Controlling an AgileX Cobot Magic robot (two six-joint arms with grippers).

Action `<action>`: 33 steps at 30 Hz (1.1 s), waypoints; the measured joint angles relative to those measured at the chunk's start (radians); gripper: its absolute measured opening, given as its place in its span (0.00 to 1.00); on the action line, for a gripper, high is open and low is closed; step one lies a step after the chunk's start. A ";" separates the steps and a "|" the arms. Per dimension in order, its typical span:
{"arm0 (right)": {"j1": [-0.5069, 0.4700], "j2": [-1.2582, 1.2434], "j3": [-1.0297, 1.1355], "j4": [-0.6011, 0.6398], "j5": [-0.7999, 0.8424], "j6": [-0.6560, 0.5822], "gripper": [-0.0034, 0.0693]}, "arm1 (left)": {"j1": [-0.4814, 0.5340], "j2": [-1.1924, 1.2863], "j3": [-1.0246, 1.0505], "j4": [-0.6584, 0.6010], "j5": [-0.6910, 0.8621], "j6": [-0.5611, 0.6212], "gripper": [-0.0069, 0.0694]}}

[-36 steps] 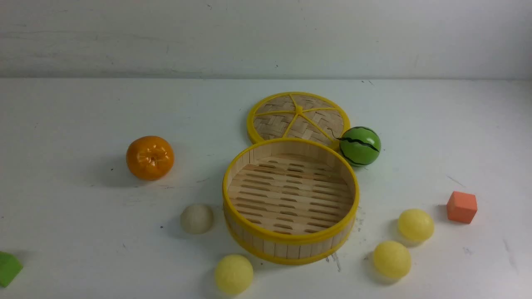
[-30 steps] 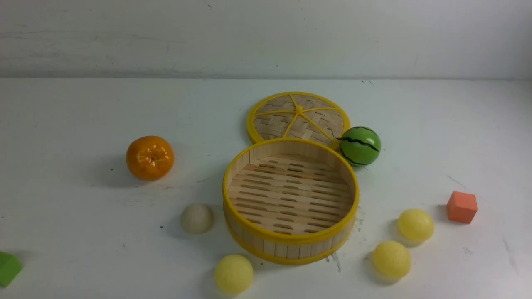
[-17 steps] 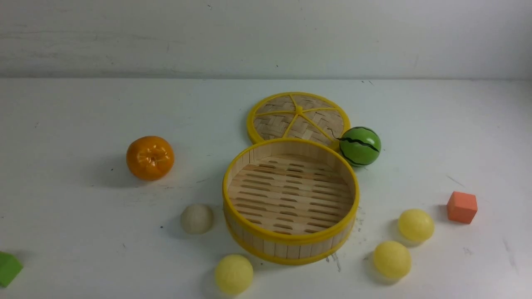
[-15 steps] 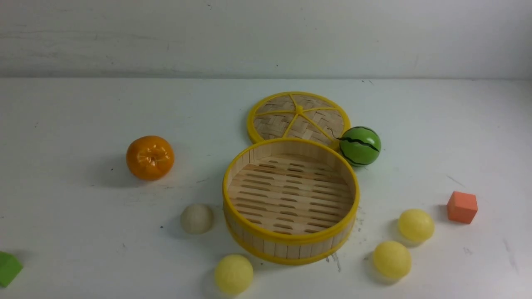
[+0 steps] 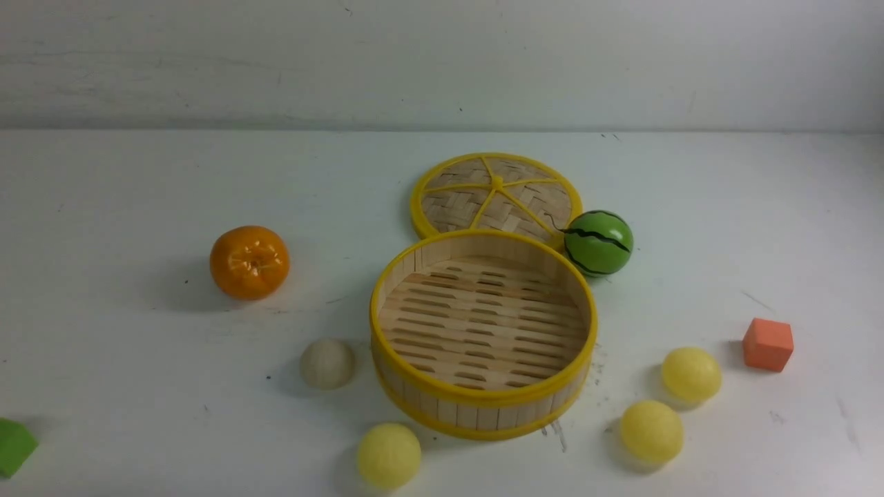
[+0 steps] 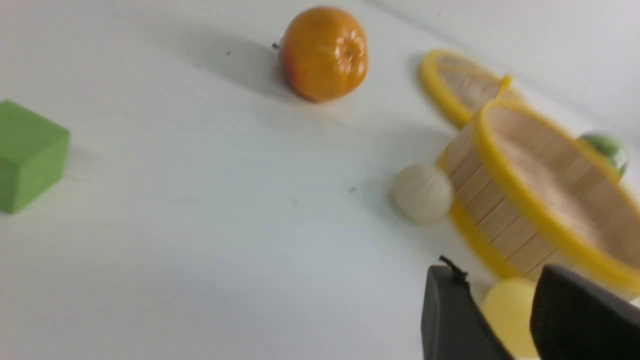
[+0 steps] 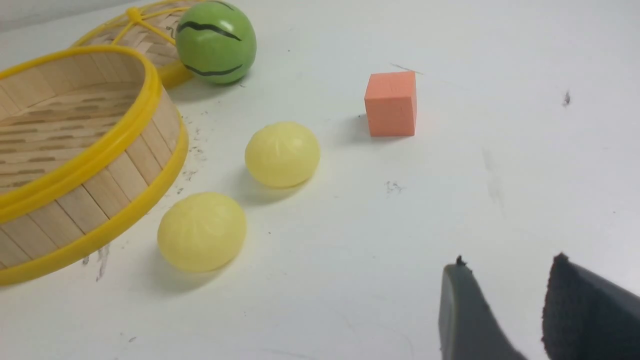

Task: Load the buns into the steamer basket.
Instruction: Use the left arm to grab a steamed stuffed bun

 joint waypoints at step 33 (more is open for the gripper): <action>0.000 0.000 0.000 -0.001 0.000 0.000 0.38 | -0.103 1.254 -0.907 0.039 0.658 0.170 0.07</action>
